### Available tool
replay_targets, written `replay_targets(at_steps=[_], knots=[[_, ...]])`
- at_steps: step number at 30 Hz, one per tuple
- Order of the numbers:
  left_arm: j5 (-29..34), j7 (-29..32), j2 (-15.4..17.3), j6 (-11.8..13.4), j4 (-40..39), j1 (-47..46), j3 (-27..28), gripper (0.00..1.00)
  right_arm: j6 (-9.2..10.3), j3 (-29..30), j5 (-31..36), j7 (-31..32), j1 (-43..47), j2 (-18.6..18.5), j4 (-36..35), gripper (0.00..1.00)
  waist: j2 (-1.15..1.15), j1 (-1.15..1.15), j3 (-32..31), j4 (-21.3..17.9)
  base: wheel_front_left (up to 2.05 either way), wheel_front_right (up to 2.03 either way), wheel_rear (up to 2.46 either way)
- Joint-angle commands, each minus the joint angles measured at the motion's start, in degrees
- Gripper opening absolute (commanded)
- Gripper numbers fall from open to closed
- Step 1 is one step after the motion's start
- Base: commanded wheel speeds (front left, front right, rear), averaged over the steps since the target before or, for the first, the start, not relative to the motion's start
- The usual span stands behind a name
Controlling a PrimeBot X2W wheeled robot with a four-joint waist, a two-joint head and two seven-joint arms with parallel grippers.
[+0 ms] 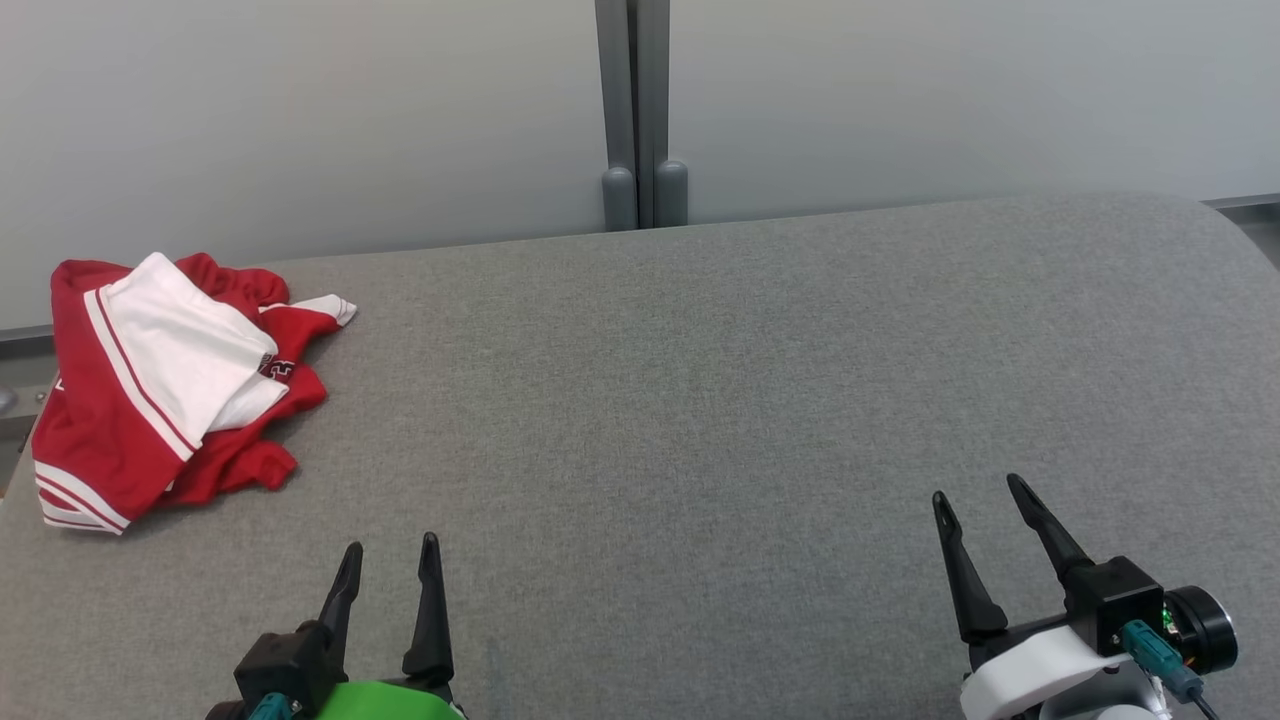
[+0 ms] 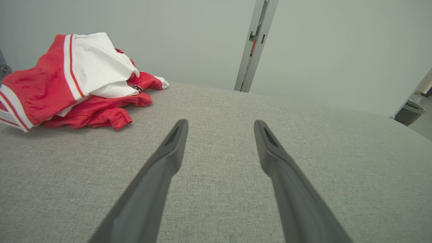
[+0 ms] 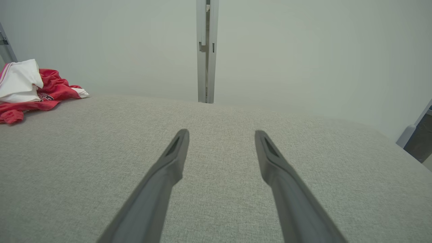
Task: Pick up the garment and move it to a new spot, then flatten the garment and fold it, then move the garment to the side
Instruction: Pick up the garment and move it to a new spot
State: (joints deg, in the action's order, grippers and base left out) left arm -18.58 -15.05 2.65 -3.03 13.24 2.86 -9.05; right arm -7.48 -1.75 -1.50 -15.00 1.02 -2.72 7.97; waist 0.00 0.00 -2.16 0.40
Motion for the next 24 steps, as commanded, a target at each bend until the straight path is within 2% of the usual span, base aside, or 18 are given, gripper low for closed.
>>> replay_targets(at_steps=[1, 18, 24], knots=[[-0.48, -0.20, 0.42, -0.11, 0.09, 0.39, 0.10, 1.00, -0.01, 0.24, -0.36, -0.28, 0.58, -0.30, 0.31, 1.00, 0.00, 0.00, 0.03, 0.02, 0.00, 0.00, 0.00], [-0.89, -0.20, 0.41, -0.47, 0.35, 0.32, 0.10, 1.00, -0.01, 0.17, -0.95, -0.28, 0.25, -0.29, 0.59, 1.00, 0.00, 0.00, 0.41, 0.25, 0.00, 0.00, 0.00], [-0.91, -0.14, 0.40, -0.43, 0.71, -0.66, -0.69, 1.00, -0.01, 1.00, -1.18, -0.28, 0.57, -0.28, 0.56, 1.00, 0.00, 0.00, 0.66, 3.07, 0.00, 0.00, 0.00]])
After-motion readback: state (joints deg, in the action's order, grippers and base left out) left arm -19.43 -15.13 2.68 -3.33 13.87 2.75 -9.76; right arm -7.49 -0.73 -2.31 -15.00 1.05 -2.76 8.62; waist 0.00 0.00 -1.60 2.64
